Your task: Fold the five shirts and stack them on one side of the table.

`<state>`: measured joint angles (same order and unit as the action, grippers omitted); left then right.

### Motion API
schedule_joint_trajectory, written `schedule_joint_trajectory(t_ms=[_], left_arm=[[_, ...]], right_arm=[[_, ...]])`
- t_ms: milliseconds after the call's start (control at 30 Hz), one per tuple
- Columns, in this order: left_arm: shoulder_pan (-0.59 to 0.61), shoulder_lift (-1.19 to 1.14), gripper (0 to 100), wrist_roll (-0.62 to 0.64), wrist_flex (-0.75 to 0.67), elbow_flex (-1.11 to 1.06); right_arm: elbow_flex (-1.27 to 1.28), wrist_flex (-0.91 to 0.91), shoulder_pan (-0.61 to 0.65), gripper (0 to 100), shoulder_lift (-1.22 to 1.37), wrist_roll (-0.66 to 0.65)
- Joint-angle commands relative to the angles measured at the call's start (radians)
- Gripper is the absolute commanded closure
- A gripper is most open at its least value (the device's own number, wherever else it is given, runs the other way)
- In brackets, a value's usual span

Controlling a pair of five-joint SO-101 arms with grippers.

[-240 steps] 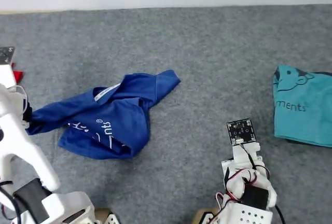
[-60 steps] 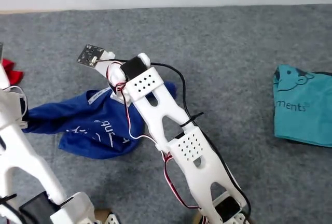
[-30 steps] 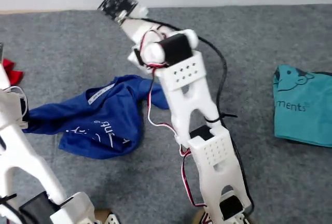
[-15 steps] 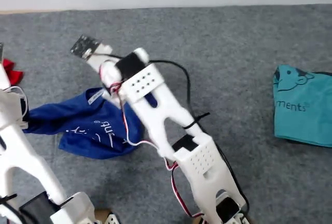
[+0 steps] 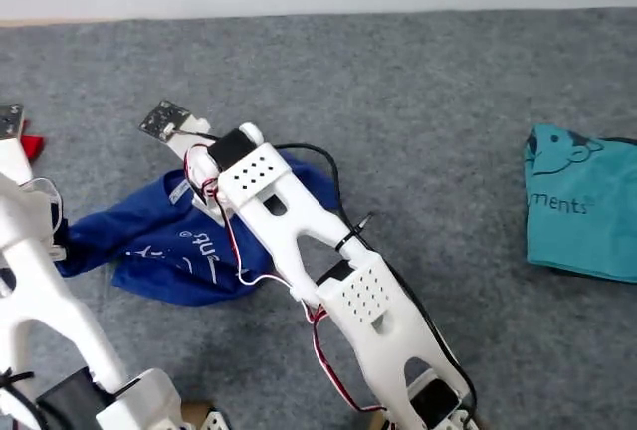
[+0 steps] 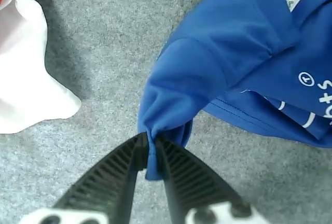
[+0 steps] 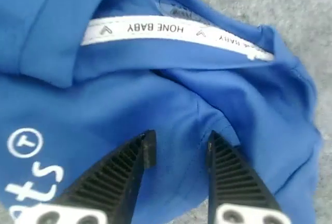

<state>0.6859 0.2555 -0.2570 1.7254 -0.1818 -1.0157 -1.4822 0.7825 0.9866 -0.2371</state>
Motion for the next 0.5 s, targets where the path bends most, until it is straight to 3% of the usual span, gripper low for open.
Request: schedule_joint_trajectory(t_ms=[0,133,467], left_arm=[[0.000,0.048,100,0.006,-0.011,0.008],[-0.002,0.048,100,0.006,-0.011,0.008],[-0.002,0.048,100,0.006,-0.011,0.008]], right_arm=[[-0.012,0.005,-0.010,86.3,-0.013,0.005],[-0.014,0.005,-0.021,99.1,-0.019,-0.091],[-0.178,-0.162,-0.053,98.8,-0.145,-0.130]])
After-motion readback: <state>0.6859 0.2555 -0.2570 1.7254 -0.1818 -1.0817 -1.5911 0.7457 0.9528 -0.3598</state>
